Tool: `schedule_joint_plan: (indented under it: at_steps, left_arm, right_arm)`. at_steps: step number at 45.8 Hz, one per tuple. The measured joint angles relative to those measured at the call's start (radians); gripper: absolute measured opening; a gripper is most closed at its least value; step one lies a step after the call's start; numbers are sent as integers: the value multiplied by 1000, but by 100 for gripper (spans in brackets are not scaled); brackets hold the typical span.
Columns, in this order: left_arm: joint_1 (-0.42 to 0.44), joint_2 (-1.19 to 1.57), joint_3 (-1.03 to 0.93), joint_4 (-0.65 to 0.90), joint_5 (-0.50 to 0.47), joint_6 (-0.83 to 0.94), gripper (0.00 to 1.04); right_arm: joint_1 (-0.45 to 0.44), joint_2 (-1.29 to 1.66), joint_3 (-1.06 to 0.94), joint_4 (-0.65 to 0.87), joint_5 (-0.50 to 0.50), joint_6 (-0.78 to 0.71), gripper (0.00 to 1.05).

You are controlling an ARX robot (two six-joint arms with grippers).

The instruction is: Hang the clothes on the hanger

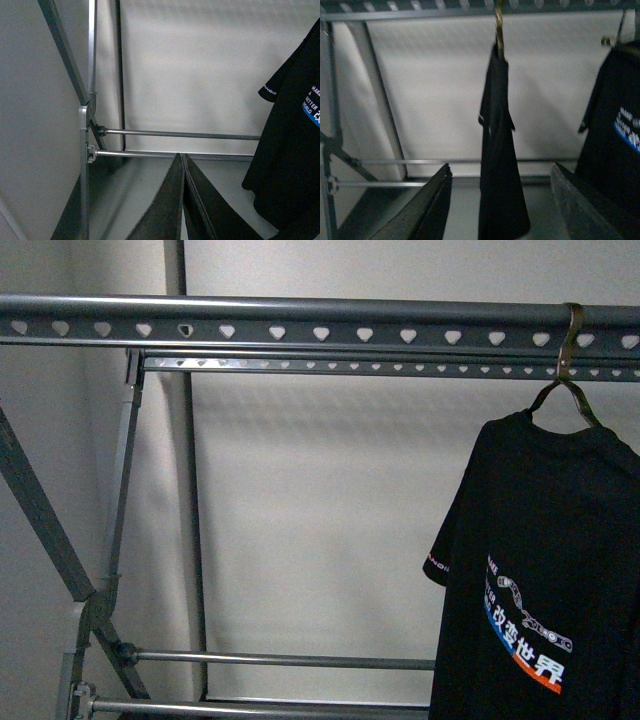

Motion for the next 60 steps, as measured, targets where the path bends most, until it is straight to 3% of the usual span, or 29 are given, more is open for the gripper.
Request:
schedule_joint_plan:
  at_steps: [16, 23, 28, 60]
  left_arm:
    - [0, -103, 0, -105, 0, 0, 4]
    - [0, -145, 0, -147, 1, 0, 4]
    - [0, -302, 0, -313, 0, 0, 4]
    - [0, -308, 0, -316, 0, 0, 4]
  right_arm:
    - [3, -81, -138, 36, 5, -17, 1]
    - [3, -106, -180, 45, 6, -18, 2]
    - [3, -124, -205, 52, 6, -18, 2]
    - [3, -196, -286, 65, 6, -19, 3]
